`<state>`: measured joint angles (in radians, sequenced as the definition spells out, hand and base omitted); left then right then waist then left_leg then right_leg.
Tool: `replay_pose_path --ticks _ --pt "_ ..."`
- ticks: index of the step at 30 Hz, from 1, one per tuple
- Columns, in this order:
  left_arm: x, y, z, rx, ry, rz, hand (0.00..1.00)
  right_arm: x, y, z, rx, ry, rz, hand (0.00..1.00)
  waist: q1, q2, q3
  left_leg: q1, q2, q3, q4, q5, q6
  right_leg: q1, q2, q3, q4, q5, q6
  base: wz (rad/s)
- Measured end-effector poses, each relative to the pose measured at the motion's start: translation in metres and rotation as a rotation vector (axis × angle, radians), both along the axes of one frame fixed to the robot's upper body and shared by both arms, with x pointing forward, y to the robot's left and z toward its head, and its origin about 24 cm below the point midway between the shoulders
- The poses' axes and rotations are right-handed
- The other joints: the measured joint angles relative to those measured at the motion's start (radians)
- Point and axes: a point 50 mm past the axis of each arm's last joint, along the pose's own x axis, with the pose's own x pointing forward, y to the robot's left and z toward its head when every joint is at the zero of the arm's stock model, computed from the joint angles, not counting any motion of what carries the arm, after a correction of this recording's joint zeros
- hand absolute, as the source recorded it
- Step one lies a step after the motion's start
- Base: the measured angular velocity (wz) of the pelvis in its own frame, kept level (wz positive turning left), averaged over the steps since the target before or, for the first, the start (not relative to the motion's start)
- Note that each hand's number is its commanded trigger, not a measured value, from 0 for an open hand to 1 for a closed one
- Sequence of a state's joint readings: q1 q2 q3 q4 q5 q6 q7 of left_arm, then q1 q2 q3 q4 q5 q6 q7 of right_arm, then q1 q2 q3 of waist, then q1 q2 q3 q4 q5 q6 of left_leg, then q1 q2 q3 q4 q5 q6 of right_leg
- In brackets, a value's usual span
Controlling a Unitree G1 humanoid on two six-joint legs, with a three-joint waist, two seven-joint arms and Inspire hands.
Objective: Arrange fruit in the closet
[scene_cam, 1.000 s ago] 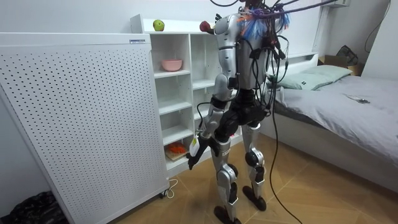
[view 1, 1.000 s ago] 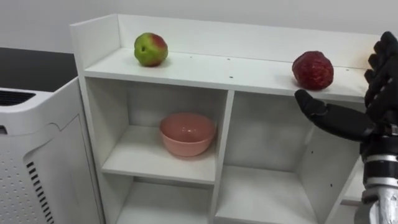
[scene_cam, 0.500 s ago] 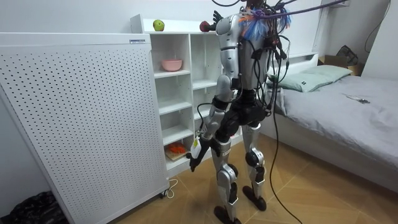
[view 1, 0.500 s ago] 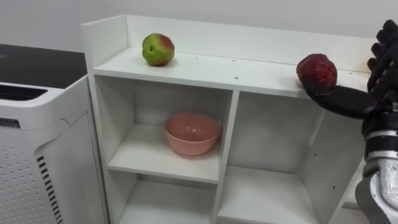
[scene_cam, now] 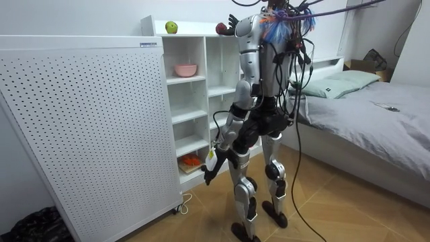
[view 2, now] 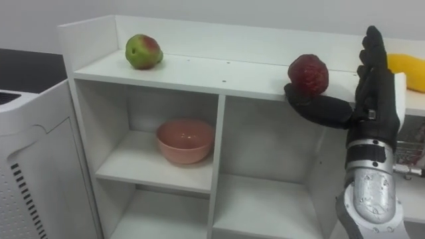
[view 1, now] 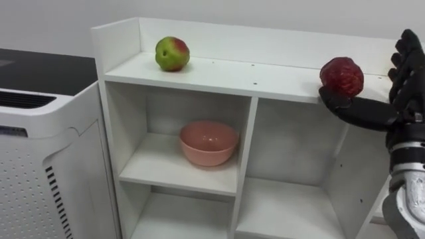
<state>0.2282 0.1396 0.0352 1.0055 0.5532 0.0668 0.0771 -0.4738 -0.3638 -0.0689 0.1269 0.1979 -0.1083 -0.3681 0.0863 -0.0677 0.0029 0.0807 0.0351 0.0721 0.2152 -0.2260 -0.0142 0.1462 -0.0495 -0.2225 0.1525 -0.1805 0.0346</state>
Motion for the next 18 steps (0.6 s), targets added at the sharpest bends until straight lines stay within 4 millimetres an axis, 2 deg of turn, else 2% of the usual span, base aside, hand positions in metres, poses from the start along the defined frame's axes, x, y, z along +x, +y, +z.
replay_pose_path --ticks 4,6,12,18 --pt "-0.001 0.003 0.001 0.003 0.005 -0.002 0.00 0.002 -0.003 -0.004 -0.013 0.027 0.002 0.00 -0.001 -0.012 0.0018 0.001 -0.001 -0.004 -0.001 0.001 0.000 0.003 0.000 -0.001 0.000 0.000 0.000 0.00" --pt "-0.001 0.005 0.001 0.003 0.010 -0.005 0.00 0.003 -0.004 -0.006 -0.019 0.039 0.003 0.00 -0.001 -0.023 0.0065 0.001 -0.001 -0.005 0.000 0.002 -0.001 0.007 0.000 -0.001 0.000 0.000 0.000 0.00" --pt "-0.002 0.010 0.002 -0.001 0.030 -0.006 0.00 0.007 -0.007 -0.008 -0.044 0.074 0.029 0.00 -0.001 -0.041 0.0038 -0.003 -0.001 -0.007 0.003 0.003 0.000 0.007 -0.001 -0.010 0.000 0.000 0.000 0.00" --pt "-0.003 0.011 0.002 -0.014 0.046 -0.007 0.00 0.008 -0.005 -0.007 -0.053 0.079 0.047 0.00 0.000 -0.049 0.0020 -0.005 -0.001 -0.009 0.004 0.002 0.000 0.006 -0.003 -0.027 0.000 0.000 0.000 0.01"
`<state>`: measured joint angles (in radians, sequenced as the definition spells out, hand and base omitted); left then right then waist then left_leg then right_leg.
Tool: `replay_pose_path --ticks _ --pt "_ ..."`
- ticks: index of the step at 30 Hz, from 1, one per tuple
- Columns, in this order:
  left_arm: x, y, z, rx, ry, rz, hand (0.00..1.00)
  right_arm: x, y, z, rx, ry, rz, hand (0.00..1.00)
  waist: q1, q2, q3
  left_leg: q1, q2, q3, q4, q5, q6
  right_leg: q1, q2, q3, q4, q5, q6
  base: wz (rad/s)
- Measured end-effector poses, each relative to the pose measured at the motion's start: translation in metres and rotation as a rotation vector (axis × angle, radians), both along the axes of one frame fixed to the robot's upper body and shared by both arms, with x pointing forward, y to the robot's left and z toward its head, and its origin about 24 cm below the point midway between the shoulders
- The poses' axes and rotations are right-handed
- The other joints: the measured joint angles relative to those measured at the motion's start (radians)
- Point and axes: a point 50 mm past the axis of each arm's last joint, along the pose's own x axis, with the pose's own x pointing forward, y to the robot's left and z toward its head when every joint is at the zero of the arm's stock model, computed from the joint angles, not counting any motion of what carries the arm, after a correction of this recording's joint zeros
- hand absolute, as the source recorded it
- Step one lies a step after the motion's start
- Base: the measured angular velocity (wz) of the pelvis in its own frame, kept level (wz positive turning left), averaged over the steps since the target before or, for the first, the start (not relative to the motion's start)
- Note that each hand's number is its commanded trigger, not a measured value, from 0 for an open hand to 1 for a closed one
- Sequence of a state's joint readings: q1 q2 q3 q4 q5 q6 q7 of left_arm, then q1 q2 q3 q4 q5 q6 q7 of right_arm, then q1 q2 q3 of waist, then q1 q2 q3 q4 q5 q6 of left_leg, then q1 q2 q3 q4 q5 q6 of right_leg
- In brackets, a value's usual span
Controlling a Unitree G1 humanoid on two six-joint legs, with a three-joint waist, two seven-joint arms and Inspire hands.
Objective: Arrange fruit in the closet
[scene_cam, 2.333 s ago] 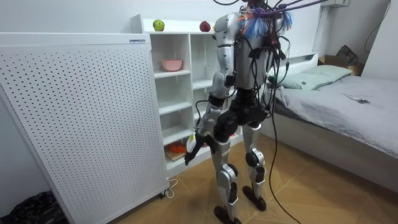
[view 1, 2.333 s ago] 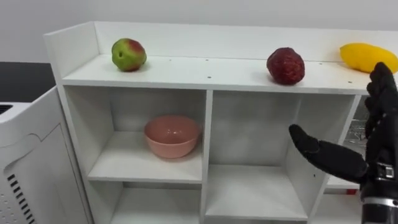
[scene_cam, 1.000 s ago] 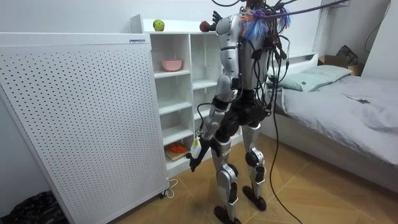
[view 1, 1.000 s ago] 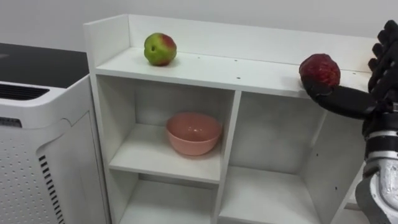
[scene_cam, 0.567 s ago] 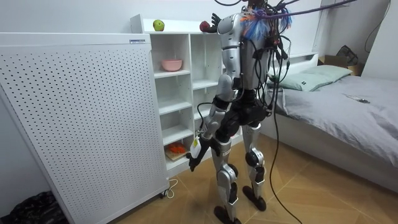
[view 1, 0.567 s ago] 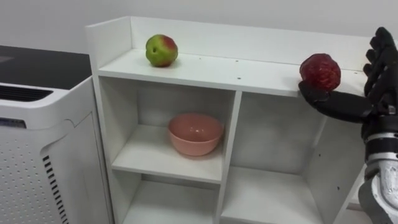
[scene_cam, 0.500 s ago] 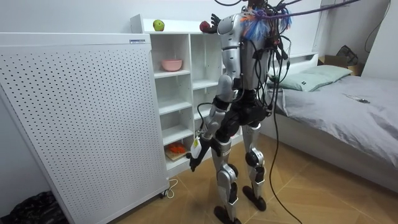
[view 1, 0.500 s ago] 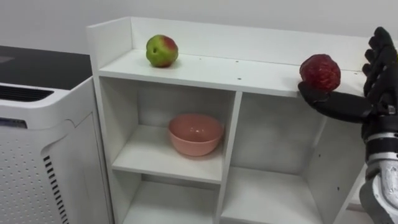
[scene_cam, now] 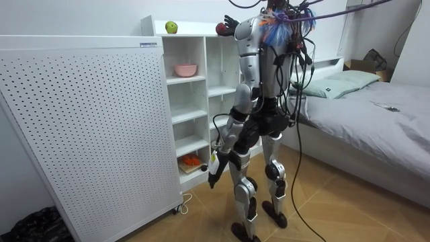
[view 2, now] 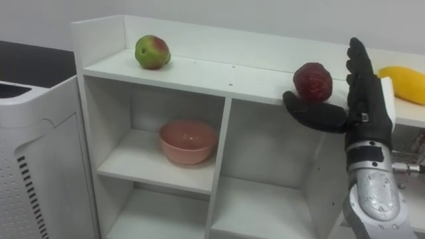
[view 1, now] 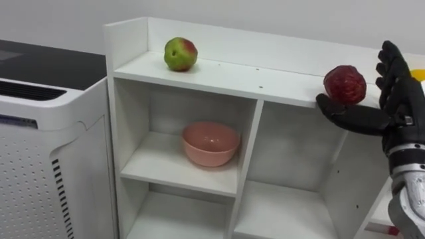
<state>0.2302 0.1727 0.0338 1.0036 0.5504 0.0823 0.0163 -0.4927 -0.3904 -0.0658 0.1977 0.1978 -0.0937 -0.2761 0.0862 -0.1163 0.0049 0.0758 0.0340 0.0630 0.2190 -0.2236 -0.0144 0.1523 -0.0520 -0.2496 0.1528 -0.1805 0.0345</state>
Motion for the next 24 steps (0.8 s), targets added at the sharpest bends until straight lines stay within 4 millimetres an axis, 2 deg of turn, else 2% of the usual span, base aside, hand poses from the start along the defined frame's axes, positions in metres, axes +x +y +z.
replay_pose_path --ticks 1,2,3,4,16,24 --pt "0.0000 -0.0001 0.0000 -0.002 0.001 0.000 0.00 0.0000 0.0001 0.0000 -0.001 0.000 0.002 0.00 0.000 0.000 -0.0001 0.000 0.000 0.000 0.000 0.000 0.000 0.000 0.000 0.000 0.000 0.000 0.000 0.00" --pt "0.0003 -0.0002 -0.0001 -0.005 0.002 -0.001 0.00 0.0001 0.0002 0.0001 -0.002 0.001 0.004 0.49 0.000 0.000 -0.0001 0.000 0.000 0.000 0.000 0.000 0.000 0.000 0.000 0.000 0.000 0.000 0.000 0.00" --pt "0.0009 -0.0003 -0.0001 -0.006 0.002 -0.002 0.00 0.0001 0.0002 0.0002 -0.003 0.001 0.005 0.62 0.000 0.000 0.0000 0.000 0.000 0.000 -0.001 0.000 0.000 -0.001 0.000 0.000 0.000 0.000 0.000 0.00" --pt "0.0012 -0.0004 -0.0001 -0.007 0.001 -0.002 0.00 0.0001 0.0003 0.0002 -0.003 0.001 0.006 1.00 0.000 0.000 0.0000 0.000 0.000 0.000 -0.001 0.000 0.000 -0.001 0.000 -0.001 0.000 0.000 0.000 0.00" --pt "0.0018 0.0005 0.0001 -0.015 0.006 0.007 0.00 0.0016 0.0025 0.0018 -0.044 0.014 0.033 1.00 -0.001 -0.002 -0.0004 -0.008 0.000 0.003 0.004 0.000 0.000 -0.008 -0.001 0.002 0.002 0.000 0.000 0.00" --pt "0.0014 0.0008 0.0001 -0.014 0.008 0.008 0.00 0.0026 0.0014 0.0086 -0.057 -0.002 0.035 1.00 -0.001 -0.007 0.0033 -0.008 0.000 0.001 0.002 0.000 0.000 -0.008 0.000 0.001 0.002 0.000 0.000 0.00"
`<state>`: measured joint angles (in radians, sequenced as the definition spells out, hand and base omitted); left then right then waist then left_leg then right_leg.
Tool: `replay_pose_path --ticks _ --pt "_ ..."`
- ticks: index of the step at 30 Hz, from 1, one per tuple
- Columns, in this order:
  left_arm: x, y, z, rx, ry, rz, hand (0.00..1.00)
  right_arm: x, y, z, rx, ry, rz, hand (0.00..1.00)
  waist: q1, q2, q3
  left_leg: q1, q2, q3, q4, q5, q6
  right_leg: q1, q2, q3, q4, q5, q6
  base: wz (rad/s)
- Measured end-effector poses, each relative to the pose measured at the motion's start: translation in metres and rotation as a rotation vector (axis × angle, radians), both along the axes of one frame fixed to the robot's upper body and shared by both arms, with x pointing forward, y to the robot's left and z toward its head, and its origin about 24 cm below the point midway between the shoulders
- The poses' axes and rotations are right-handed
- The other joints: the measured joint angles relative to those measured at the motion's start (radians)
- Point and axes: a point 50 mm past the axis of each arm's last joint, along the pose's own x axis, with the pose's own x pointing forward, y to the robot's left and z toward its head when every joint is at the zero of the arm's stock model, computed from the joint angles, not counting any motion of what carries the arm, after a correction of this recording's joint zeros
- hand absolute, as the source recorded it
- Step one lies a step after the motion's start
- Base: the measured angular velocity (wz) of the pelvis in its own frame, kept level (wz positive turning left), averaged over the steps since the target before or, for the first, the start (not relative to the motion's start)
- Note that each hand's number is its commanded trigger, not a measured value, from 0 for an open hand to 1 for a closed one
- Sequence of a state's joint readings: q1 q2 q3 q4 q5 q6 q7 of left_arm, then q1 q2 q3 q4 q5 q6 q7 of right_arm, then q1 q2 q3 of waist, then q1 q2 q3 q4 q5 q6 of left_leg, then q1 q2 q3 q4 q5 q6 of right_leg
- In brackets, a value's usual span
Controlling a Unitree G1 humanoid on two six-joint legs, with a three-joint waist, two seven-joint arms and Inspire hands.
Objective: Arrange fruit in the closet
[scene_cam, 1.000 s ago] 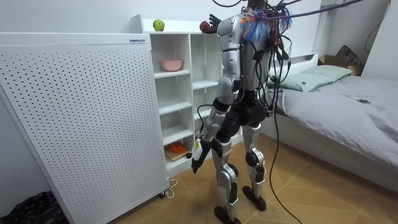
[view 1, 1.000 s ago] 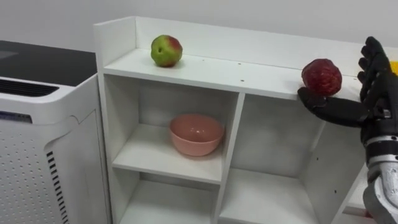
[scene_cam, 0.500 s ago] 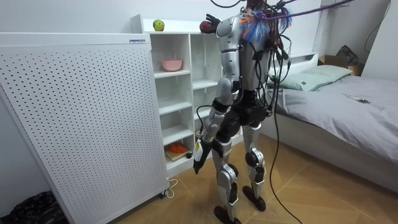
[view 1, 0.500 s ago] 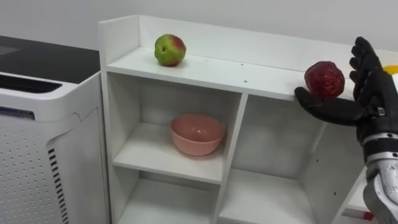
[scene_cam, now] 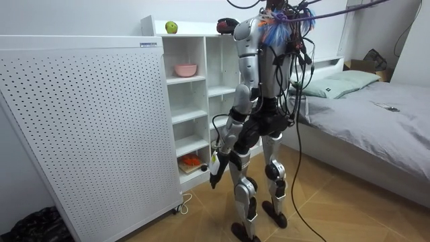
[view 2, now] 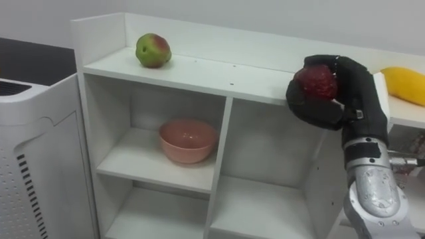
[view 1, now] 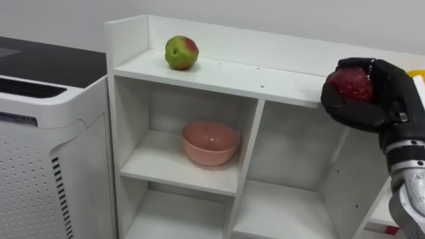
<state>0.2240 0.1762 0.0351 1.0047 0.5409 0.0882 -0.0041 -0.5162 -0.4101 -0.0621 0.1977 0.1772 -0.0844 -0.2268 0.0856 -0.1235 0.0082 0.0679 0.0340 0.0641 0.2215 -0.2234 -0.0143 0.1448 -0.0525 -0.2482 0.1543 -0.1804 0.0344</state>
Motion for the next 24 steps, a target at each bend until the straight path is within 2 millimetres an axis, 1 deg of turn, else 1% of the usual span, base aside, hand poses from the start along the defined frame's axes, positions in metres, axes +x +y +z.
replay_pose_path --ticks 5,10,13,14,15,19,21,24 --pt "0.000 0.000 0.000 -0.001 0.000 0.000 0.00 0.000 0.000 0.002 -0.010 -0.006 -0.003 1.00 0.000 0.001 0.0015 -0.001 0.000 0.000 -0.001 0.000 0.000 -0.001 0.000 0.001 0.000 0.000 0.000 0.00" --pt "0.000 0.000 0.000 0.000 -0.005 -0.001 0.00 -0.003 0.005 0.011 -0.010 -0.044 0.016 1.00 0.001 0.007 0.0044 -0.008 0.000 0.001 -0.002 0.000 0.000 -0.009 0.000 0.002 0.000 0.000 0.000 0.00" --pt "0.001 0.000 0.000 0.015 -0.013 -0.001 0.00 -0.007 0.011 0.021 -0.012 -0.089 0.038 1.00 0.000 0.019 -0.0026 -0.015 0.000 0.004 -0.002 0.000 0.000 -0.022 0.000 0.012 0.000 0.000 0.000 -0.02" --pt "0.001 0.000 0.000 0.018 -0.016 -0.002 0.00 -0.009 0.013 0.025 -0.016 -0.108 0.047 1.00 0.001 0.024 -0.0062 -0.013 0.000 0.008 -0.002 0.000 0.000 -0.024 0.001 0.032 0.000 0.000 0.000 -0.07" --pt "0.001 0.000 0.000 0.027 -0.021 -0.005 0.00 -0.011 0.016 0.029 -0.020 -0.127 0.059 1.00 0.002 0.027 -0.0078 -0.011 -0.001 0.010 -0.001 0.000 0.000 -0.025 0.002 0.048 0.000 0.000 0.000 -0.09" --pt "0.000 0.002 0.001 0.051 -0.026 -0.002 0.00 -0.021 0.027 0.041 -0.018 -0.194 0.115 1.00 0.001 0.035 -0.0075 -0.005 0.000 0.016 -0.005 0.000 0.000 -0.023 0.002 0.052 -0.001 0.000 0.000 -0.07" --pt "0.001 0.002 0.001 0.058 -0.032 -0.003 0.00 -0.030 0.037 0.048 -0.007 -0.240 0.168 1.00 -0.004 0.039 -0.0076 -0.004 0.000 0.017 -0.007 0.000 0.000 -0.023 0.002 0.055 -0.001 0.000 0.000 -0.02" --pt "0.002 0.002 0.001 0.069 -0.041 -0.002 0.00 -0.042 0.045 0.045 0.004 -0.255 0.227 1.00 -0.004 0.041 -0.0072 -0.003 0.000 0.017 -0.007 0.000 0.000 -0.019 0.002 0.056 -0.001 0.000 0.000 0.00"
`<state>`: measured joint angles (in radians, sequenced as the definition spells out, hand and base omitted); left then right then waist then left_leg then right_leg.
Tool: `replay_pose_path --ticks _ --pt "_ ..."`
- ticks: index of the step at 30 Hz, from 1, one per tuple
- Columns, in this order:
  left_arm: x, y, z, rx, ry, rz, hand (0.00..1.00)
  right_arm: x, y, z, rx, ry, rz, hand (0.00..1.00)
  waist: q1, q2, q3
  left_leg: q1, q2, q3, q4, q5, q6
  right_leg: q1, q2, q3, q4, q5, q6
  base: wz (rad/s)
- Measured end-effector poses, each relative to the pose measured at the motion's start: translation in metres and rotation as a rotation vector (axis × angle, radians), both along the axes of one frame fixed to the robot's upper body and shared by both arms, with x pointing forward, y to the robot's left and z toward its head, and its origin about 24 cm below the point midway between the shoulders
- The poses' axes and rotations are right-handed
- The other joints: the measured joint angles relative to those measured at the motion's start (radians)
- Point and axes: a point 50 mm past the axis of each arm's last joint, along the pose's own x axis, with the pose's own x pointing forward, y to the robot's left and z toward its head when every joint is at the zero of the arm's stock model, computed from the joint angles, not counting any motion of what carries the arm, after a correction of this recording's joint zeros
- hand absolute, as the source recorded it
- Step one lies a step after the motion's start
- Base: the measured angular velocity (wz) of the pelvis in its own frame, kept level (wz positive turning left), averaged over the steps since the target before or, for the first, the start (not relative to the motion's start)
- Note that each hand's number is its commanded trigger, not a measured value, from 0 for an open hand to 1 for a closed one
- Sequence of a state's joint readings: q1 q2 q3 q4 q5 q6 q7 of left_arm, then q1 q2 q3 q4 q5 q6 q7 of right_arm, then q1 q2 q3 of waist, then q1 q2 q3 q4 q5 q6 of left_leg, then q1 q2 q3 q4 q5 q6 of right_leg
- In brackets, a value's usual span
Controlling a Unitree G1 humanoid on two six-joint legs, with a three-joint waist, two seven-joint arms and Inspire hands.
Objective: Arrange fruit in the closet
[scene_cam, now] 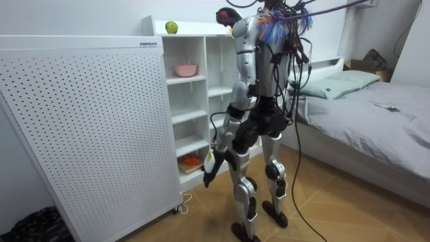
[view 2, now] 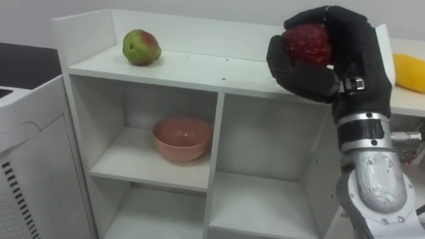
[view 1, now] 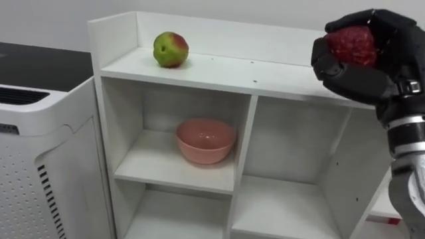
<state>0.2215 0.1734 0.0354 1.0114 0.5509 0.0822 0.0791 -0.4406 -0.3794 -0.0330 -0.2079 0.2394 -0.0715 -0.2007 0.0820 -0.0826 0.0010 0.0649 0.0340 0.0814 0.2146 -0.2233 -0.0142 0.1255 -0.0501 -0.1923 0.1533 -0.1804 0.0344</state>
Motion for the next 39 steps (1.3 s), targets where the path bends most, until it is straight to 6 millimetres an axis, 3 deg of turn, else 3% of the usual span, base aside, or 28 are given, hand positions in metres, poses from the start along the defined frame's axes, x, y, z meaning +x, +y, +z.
replay_pose_path --ticks 5,13,16,21,24,27,32,37,39 --pt "0.000 -0.004 -0.001 -0.002 0.001 -0.017 0.00 -0.004 0.014 -0.020 0.012 0.071 0.111 1.00 -0.006 0.011 -0.0008 0.001 0.001 0.004 0.000 0.000 0.000 0.004 0.001 0.003 0.001 0.001 -0.002 -0.01" --pt "-0.007 -0.009 -0.004 -0.013 0.009 0.036 0.00 -0.011 0.023 -0.059 0.174 0.227 0.303 1.00 -0.001 0.032 -0.0016 -0.018 0.004 0.013 0.007 0.000 0.000 -0.019 0.002 0.013 0.008 0.003 -0.004 -0.03" --pt "-0.002 -0.014 -0.005 -0.008 0.000 0.014 0.00 -0.007 0.025 -0.096 0.231 0.382 0.324 1.00 -0.007 0.042 -0.0017 -0.042 0.005 0.013 0.020 0.000 0.001 -0.042 0.001 0.010 0.018 0.003 -0.005 0.01" --pt "0.021 -0.024 -0.006 -0.018 -0.037 -0.025 0.00 -0.002 0.021 -0.181 0.378 0.728 0.288 1.00 -0.002 0.069 -0.0013 -0.144 0.005 0.013 0.065 0.006 0.009 -0.144 -0.009 0.000 0.070 0.005 -0.007 0.03" --pt "0.035 -0.031 -0.006 -0.026 -0.070 -0.043 0.00 -0.006 0.017 -0.221 0.493 0.886 0.224 1.00 0.003 0.086 0.0047 -0.206 0.000 0.013 0.088 0.013 0.017 -0.217 -0.019 0.000 0.107 0.005 -0.007 -0.02" --pt "0.040 -0.031 -0.005 -0.038 -0.091 0.015 0.00 -0.010 0.018 -0.245 0.626 0.975 0.203 1.00 0.003 0.092 0.0086 -0.258 0.002 0.014 0.115 0.015 0.019 -0.278 -0.023 0.002 0.152 0.004 -0.007 -0.04" --pt "0.041 -0.036 -0.007 -0.040 -0.091 0.023 0.00 -0.007 0.020 -0.257 0.764 1.027 0.191 1.00 0.005 0.105 0.0231 -0.368 -0.003 0.016 0.172 0.019 0.027 -0.402 -0.040 0.001 0.239 -0.004 -0.017 0.00" --pt "0.039 -0.036 -0.008 -0.040 -0.080 0.055 0.00 -0.005 0.023 -0.264 0.995 1.033 0.181 1.00 0.007 0.102 0.0290 -0.499 -0.010 0.016 0.239 0.023 0.032 -0.544 -0.061 0.007 0.331 -0.033 -0.024 0.06" --pt "0.044 -0.035 -0.007 -0.038 -0.087 0.070 0.00 0.003 0.023 -0.264 1.126 1.027 0.186 1.00 0.008 0.095 0.0368 -0.572 -0.012 0.016 0.286 0.023 0.033 -0.621 -0.070 0.013 0.389 -0.049 -0.025 0.06"
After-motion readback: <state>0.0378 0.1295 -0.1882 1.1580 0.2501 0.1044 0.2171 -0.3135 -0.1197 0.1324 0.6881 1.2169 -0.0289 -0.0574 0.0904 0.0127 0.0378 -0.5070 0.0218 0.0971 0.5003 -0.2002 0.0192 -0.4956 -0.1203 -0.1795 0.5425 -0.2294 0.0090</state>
